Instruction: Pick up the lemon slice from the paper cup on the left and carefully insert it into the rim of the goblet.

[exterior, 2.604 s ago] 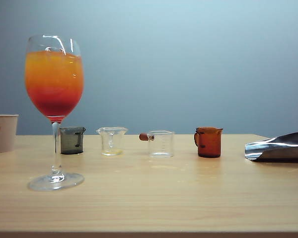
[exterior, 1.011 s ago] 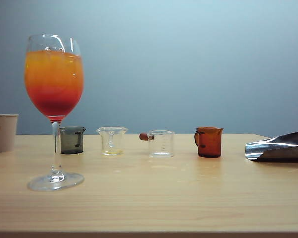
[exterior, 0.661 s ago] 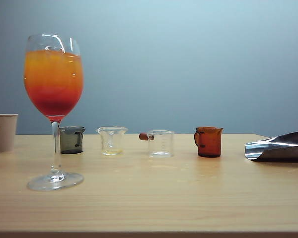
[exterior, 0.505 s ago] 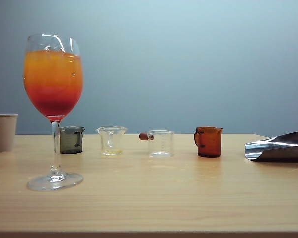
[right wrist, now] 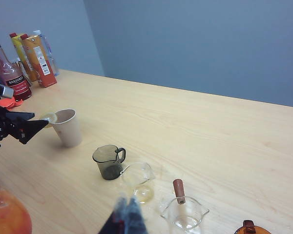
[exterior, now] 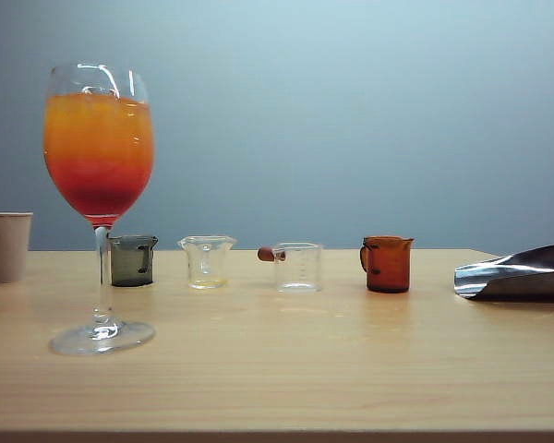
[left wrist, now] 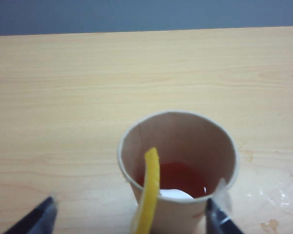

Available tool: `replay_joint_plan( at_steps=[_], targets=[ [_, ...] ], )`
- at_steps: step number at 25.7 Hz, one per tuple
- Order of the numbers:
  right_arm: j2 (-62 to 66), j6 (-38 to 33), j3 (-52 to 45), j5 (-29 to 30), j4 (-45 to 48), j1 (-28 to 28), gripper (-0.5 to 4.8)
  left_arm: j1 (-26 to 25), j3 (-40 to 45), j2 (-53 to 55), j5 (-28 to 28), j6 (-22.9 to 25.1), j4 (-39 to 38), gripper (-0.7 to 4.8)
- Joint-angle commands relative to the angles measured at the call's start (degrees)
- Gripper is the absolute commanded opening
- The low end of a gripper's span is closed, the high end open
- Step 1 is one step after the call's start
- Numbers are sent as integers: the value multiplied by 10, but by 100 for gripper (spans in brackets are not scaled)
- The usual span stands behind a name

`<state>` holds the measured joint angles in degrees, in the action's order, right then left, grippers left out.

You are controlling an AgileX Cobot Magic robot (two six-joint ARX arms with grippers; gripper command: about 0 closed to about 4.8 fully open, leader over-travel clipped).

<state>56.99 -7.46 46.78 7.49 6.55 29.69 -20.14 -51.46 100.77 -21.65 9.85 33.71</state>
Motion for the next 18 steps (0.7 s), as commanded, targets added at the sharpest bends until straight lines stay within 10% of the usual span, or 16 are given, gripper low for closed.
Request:
replay_joint_plan(
  at_steps=[1,9,18],
  targets=[
    [-2,0,3,-1,9,0,-6,0,-1,7,-1,2,18,393],
    [-2,0,3,1,-12,0,-6,0,-1,24,-2,-9,40,383],
    [-2,0,3,1,-25,0,-6,0,-1,25,-6,-21,42,231]
  ],
)
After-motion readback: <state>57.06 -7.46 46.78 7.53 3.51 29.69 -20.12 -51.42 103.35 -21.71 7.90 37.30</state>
